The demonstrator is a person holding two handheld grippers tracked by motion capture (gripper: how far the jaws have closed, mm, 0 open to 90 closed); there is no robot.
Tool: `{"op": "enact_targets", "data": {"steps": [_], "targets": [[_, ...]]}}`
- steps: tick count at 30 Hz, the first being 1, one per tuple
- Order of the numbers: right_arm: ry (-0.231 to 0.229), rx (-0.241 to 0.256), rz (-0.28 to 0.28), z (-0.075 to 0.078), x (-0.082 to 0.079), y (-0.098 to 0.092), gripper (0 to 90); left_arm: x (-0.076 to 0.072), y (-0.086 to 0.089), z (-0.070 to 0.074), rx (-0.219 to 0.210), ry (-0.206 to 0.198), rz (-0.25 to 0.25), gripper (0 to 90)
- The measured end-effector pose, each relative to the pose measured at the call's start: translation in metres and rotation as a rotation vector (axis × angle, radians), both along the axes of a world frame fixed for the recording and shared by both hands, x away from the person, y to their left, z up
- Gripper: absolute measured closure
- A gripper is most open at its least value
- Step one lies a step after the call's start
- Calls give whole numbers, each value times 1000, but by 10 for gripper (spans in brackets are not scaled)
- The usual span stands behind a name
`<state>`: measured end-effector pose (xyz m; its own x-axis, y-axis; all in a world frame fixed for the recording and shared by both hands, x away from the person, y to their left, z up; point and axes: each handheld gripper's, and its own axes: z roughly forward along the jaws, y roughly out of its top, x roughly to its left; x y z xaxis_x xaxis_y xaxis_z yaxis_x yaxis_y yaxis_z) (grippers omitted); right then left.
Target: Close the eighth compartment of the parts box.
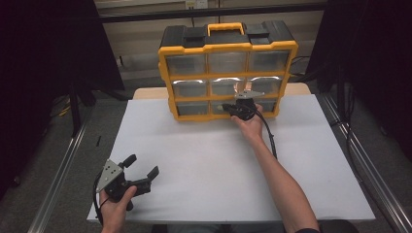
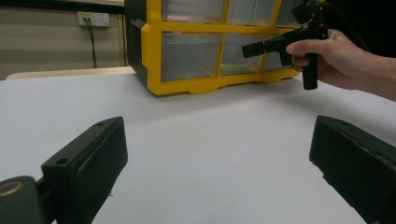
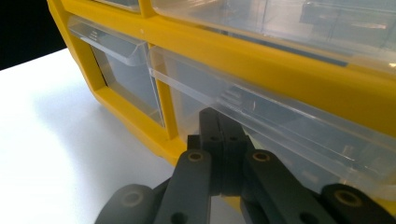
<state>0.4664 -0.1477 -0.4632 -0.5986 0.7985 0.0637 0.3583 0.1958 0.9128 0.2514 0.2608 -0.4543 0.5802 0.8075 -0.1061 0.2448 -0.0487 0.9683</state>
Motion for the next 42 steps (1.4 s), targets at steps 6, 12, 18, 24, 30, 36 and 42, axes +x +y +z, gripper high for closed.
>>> {"op": "enact_targets", "data": {"steps": [6,12,18,24,30,36,42], "targets": [[14,4,-13,0,0,-1,900,1,-2,-1,-10,7,6,44],[27,24,-15,-3,-1,-2,900,3,-2,-3,-27,14,14,44],[38,50,23,-6,-7,1,864,3,-2,-2,-16,11,16,44],[30,51,34,-4,-18,1,726,2,-3,-3,-17,9,13,44],[22,50,-1,-1,-30,3,464,1,-1,-3,-6,8,7,44],[18,49,-21,3,-36,0,267,0,-1,-3,-24,10,23,44],[19,52,-18,10,-44,-5,107,1,0,-3,-17,11,14,44]]}}
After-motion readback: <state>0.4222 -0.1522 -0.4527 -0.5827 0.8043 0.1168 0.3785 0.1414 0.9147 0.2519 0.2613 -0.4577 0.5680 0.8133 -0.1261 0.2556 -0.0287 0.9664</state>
